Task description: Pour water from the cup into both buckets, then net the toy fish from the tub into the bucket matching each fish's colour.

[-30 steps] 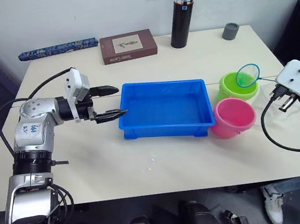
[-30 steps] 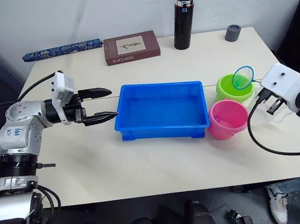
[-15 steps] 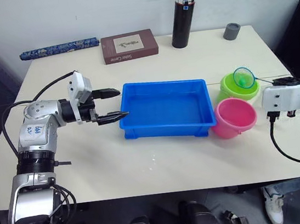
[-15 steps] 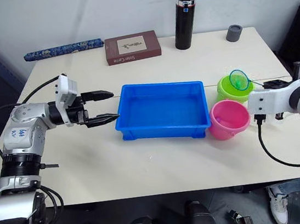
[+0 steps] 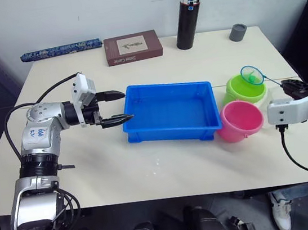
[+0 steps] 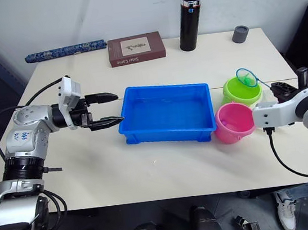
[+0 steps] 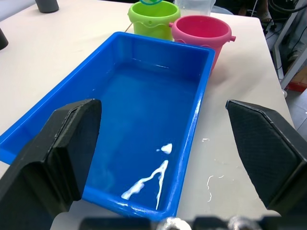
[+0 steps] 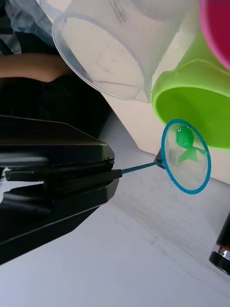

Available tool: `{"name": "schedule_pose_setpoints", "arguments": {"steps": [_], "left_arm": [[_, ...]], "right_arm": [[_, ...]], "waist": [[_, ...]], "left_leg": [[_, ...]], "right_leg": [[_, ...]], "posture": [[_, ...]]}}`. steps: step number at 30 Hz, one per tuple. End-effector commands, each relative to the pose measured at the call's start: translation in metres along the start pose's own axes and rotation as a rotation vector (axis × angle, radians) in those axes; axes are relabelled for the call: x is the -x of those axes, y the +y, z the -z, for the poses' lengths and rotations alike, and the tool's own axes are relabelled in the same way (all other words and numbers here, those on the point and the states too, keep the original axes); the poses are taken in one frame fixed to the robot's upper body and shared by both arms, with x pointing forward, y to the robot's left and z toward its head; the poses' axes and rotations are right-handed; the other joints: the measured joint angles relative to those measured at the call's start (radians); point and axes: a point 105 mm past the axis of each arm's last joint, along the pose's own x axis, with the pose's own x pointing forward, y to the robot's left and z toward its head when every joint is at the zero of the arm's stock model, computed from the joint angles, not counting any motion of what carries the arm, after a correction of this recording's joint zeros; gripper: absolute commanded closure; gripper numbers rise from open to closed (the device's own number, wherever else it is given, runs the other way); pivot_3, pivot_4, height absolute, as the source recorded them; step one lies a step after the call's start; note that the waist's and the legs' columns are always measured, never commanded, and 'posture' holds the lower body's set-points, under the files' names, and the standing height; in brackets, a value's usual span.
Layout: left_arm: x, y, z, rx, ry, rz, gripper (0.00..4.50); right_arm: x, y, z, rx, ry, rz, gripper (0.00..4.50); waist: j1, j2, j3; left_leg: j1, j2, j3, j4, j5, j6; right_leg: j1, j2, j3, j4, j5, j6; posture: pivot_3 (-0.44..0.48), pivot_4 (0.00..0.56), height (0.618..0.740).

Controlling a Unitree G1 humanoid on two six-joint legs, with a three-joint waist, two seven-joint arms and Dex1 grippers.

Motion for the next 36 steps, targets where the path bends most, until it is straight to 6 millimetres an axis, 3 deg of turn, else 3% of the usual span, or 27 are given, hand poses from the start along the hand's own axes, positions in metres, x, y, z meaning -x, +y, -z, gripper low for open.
{"name": "schedule_pose_setpoints", "arguments": {"steps": [1,12,16,20,24,27,31,36], "left_arm": [[0.001,0.002,-0.012,-0.047,-0.018,-0.001,0.02],[0.0,-0.001,-0.01,-0.038,-0.021,-0.001,0.02],[0.001,0.0,-0.01,-0.037,-0.02,-0.003,0.02],[0.006,0.0,-0.011,-0.036,-0.02,-0.01,0.02],[0.013,-0.001,-0.015,-0.037,-0.031,-0.004,0.02],[0.019,-0.004,-0.017,-0.043,-0.029,0.002,0.02],[0.034,-0.004,-0.021,-0.033,-0.039,-0.024,0.02],[0.053,-0.012,-0.029,0.0,-0.049,-0.05,0.02]], "right_arm": [[0.008,-0.011,-0.001,0.051,0.028,0.088,4.5],[0.014,0.009,-0.009,0.103,0.096,0.138,4.5],[0.013,0.005,-0.012,0.047,0.076,0.169,4.5],[0.011,-0.011,-0.009,-0.095,0.039,0.215,4.5],[0.009,-0.027,-0.014,-0.36,-0.075,0.227,4.5],[0.01,-0.031,-0.036,-0.62,-0.263,0.123,4.5],[0.015,-0.036,-0.059,-0.83,-0.449,-0.058,4.5],[0.021,-0.057,-0.093,-1.076,-0.737,-0.253,4.5]], "waist": [[0.0,0.0,0.0],[0.001,0.0,0.0],[-0.001,0.0,0.0],[-0.005,0.0,0.0],[-0.008,0.0,0.0],[-0.013,0.0,0.0],[-0.019,0.0,0.0],[-0.026,0.0,0.0]], "left_leg": [[0.0,0.0,0.0,0.0,0.0,0.0],[0.0,0.0,0.0,0.003,0.0,0.0],[0.0,-0.001,0.0,0.004,0.0,0.0],[0.001,-0.001,0.0,0.006,0.0,0.0],[0.001,0.0,0.0,0.007,0.0,0.0],[0.001,0.0,-0.001,0.007,0.0,0.0],[0.0,0.0,-0.002,0.009,0.0,0.001],[0.0,0.001,-0.004,0.011,-0.002,0.002]], "right_leg": [[0.0,0.0,0.0,0.0,0.0,0.0],[0.0,0.001,0.0,0.002,0.0,0.0],[0.0,0.001,0.0,0.003,0.0,0.0],[0.001,0.001,0.0,0.005,0.0,0.0],[0.001,0.001,0.0,0.005,0.0,0.0],[0.001,0.0,0.0,0.005,0.0,0.0],[0.002,0.0,0.0,0.005,0.0,0.0],[0.003,0.0,0.0,0.005,0.0,0.0]], "posture": [[0.0,0.15,0.74],[0.0,0.15,0.74],[0.0,0.15,0.74],[0.0,0.15,0.74],[0.0,0.15,0.74],[0.0,0.15,0.74],[0.0,0.15,0.74],[0.0,0.15,0.74]]}}
